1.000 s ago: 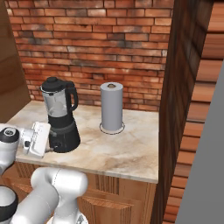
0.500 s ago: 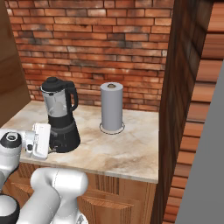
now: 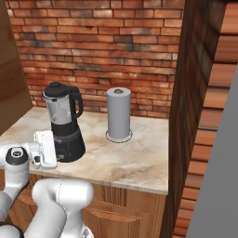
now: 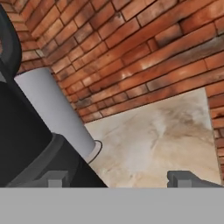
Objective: Open the blender lid, put the tangerine in the blender, close the lid, and start the blender.
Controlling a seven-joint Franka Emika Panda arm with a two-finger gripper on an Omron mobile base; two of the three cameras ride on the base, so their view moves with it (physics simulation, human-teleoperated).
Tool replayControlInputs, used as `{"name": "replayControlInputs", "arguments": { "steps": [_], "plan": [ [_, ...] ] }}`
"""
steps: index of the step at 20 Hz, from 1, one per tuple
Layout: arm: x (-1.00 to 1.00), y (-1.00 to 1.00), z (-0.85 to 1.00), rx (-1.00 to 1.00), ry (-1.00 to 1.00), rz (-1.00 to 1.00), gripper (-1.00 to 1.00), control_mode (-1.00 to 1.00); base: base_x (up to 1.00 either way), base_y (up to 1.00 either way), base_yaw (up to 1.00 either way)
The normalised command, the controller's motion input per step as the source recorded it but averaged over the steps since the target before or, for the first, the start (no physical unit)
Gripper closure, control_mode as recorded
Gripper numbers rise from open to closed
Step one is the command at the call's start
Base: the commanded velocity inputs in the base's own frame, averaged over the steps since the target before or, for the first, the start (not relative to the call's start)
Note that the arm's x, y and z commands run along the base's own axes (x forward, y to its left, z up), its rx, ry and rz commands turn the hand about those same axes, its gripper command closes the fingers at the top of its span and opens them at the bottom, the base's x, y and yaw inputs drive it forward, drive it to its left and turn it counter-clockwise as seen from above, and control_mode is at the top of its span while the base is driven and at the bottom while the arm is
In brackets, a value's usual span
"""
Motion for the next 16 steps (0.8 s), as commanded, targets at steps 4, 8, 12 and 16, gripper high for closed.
{"name": "replayControlInputs", "arguments": {
  "steps": [4,8,12,16],
  "plan": [
    [0.13,0.04,-0.13,0.0,-0.22,0.11,-1.0,-1.0,0.0,0.0,0.0],
    [0.12,0.09,-0.22,0.0,-0.14,0.12,-1.0,-1.0,0.0,0.0,0.0],
    [0.16,0.22,-0.1,0.0,-0.13,0.11,-1.0,-1.0,0.0,0.0,0.0],
    [0.16,0.25,0.0,0.0,-0.13,0.07,-1.0,-1.0,0.0,0.0,0.0]
  ]
}}
